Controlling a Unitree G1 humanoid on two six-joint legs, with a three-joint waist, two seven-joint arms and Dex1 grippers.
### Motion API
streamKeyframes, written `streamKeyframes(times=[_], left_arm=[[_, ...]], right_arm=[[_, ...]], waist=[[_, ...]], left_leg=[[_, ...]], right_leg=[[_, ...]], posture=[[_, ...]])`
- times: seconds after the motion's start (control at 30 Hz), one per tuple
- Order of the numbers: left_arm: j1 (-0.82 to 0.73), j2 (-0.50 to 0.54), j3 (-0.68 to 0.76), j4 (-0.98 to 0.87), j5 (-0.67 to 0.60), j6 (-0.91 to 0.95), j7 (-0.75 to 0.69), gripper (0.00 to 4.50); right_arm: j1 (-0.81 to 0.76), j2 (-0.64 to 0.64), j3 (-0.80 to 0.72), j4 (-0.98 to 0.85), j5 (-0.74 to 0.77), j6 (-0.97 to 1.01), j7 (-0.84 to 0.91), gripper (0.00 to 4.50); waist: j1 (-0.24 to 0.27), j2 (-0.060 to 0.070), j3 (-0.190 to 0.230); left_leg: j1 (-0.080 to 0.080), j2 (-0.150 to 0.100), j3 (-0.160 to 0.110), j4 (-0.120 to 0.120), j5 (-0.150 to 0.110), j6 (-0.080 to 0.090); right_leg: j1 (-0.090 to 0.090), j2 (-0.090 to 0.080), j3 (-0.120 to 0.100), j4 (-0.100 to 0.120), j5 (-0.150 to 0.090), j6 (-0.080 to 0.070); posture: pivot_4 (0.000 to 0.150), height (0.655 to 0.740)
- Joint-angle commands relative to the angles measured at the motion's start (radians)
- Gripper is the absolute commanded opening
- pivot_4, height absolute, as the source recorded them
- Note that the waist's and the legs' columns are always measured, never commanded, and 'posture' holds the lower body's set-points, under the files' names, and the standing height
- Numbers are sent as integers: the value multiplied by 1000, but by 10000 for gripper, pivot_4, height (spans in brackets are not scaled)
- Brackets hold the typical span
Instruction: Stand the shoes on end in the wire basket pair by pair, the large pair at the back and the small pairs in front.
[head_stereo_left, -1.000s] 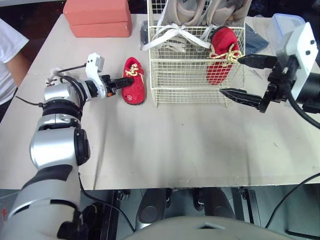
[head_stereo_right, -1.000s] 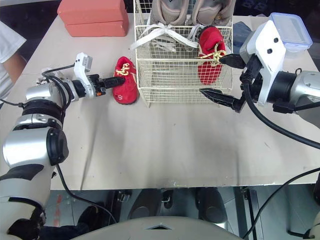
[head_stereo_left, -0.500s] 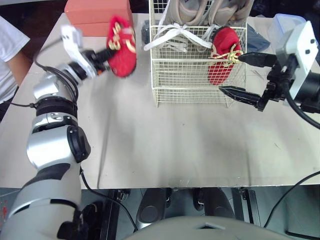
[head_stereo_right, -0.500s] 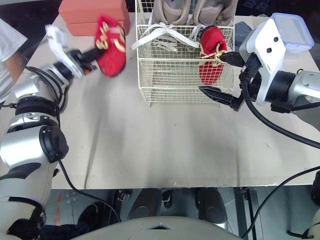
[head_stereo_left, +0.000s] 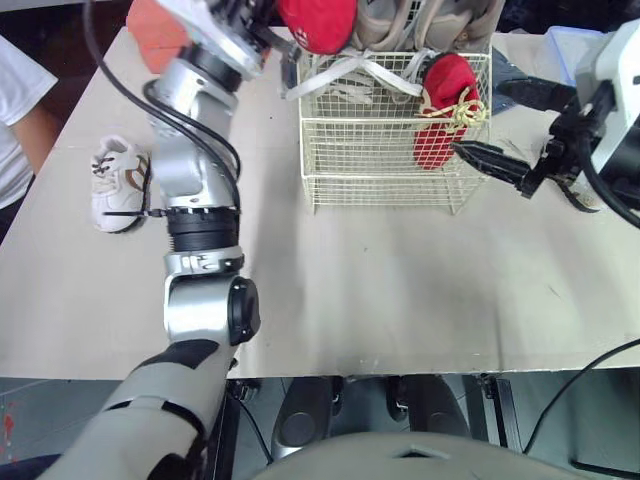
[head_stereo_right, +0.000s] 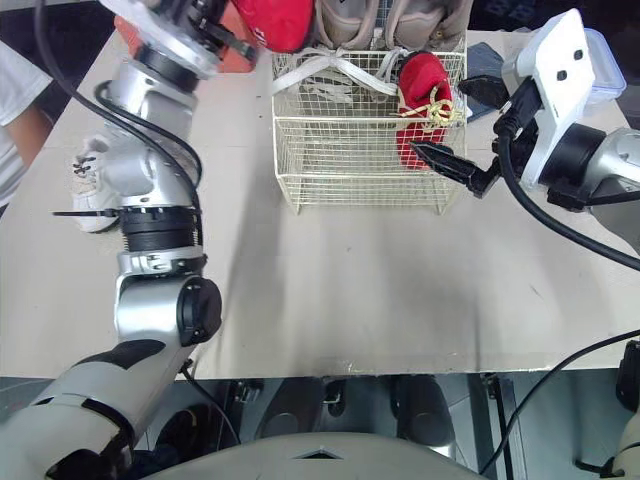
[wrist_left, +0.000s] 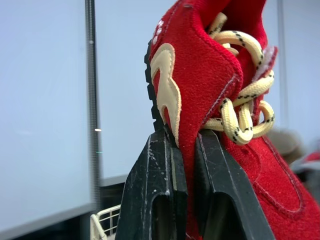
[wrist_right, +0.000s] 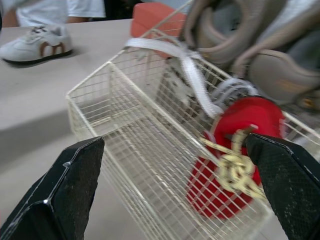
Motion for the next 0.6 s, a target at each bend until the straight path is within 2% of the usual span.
streamKeyframes(times=[0.03, 0.1, 0.27, 0.4, 0.6], left_arm=[[8, -27, -37, 41, 102, -199, 86, 232], [20, -36, -71, 114, 155, -294, 99, 232], [4, -67, -98, 297, 187, -467, 119, 232], [31, -75, -141, 371, 245, -574, 135, 232], [71, -72, -196, 458, 370, -723, 242, 232]], right_arm=[[-8, 8, -64, -23, 13, -9, -32, 45000], [-2, 17, -82, -27, 23, -4, -54, 45000], [14, 28, -107, -42, 39, 8, -105, 45000], [18, 28, -124, -57, 57, 18, -131, 45000], [19, 29, -132, -67, 79, 23, -160, 45000]], waist=[[0, 0, 0], [4, 0, 0], [8, 0, 0], [7, 0, 0], [8, 0, -1]], left_leg=[[0, 0, 0, 0, 0, 0], [0, 0, 0, 0, 0, 0], [0, -1, 0, 0, 0, 0], [0, -1, 0, 0, 0, 0], [0, -2, -1, 0, 0, 0]], right_leg=[[0, 0, 0, 0, 0, 0], [0, 0, 0, 0, 0, 0], [1, 0, -2, -1, 0, 0], [1, 0, -2, -1, 0, 0], [1, 0, -3, -1, 0, 0]], posture=[[1500, 7400], [1500, 7400], [1500, 7400], [1500, 7400], [1500, 7400]])
